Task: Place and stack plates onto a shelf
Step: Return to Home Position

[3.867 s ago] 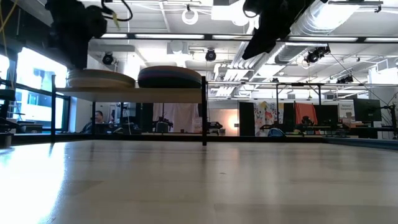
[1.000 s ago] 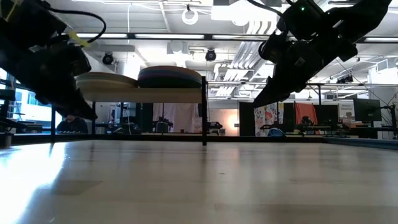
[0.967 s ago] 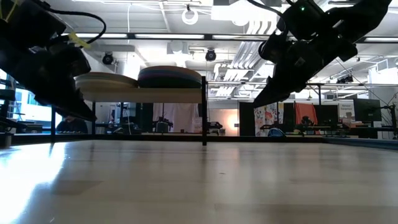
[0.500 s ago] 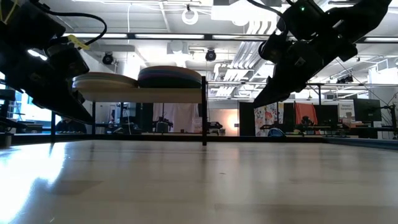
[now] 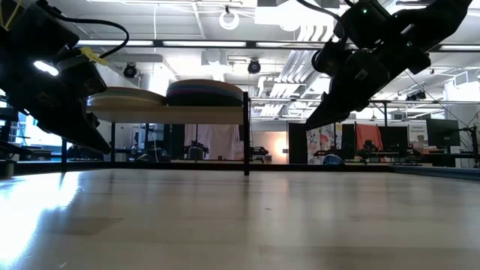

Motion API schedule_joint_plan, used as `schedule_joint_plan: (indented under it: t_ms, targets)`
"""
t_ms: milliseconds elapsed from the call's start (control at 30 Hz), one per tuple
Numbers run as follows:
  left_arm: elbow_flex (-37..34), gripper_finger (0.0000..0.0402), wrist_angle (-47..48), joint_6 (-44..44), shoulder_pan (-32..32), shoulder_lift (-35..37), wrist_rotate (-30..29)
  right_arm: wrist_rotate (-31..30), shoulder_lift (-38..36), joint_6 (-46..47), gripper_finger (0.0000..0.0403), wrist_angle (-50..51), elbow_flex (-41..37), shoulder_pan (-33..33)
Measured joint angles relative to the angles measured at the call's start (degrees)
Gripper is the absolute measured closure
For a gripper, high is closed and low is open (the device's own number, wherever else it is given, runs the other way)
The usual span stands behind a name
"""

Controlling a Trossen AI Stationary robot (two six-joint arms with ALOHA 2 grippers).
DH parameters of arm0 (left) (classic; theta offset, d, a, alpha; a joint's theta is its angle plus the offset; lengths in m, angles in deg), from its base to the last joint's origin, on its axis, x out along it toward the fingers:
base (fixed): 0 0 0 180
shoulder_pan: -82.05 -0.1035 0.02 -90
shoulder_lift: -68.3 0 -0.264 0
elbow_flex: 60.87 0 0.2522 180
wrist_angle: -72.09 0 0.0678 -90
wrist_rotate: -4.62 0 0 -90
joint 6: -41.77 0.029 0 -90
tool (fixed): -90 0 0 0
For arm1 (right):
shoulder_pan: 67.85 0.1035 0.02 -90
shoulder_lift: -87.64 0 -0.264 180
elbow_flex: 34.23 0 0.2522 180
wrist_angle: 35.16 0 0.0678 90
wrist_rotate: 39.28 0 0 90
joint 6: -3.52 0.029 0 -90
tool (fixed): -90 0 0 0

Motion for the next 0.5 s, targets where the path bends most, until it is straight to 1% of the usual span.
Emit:
schedule_joint_plan:
  t_ms: [367, 500]
  targets:
    - [0.0, 0.0328, 0.1, -0.1, 0.0, 0.5, 0.0, 0.0, -0.2, 0.0, 0.0297, 0.4, 0.0, 0.0]
    - [0.0, 0.0328, 0.5, -0.1, 0.0, 3.9, 0.0, 0.0, -4.4, 0.0, 0.0297, 3.0, 0.1, -0.1]
